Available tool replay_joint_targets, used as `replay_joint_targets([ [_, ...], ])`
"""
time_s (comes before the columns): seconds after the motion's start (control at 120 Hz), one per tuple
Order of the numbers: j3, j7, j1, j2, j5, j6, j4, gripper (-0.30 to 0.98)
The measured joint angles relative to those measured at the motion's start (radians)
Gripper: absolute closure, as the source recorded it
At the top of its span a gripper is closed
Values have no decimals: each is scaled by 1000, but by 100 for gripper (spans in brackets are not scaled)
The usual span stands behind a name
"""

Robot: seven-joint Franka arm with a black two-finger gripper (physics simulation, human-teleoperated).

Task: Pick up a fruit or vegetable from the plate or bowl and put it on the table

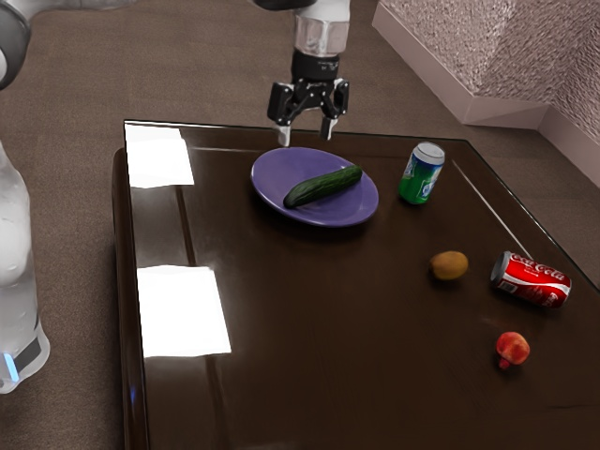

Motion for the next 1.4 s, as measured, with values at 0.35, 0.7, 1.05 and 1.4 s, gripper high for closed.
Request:
replay_joint_targets([
  [0.35,83,-303,-13,9,2,3,20,0],
  [0.7,144,205,144,228,85,83,109,0],
  [1.05,103,1061,-19,320,234,169,172,0],
  [1.4,104,1702,79,412,245,276,174,0],
])
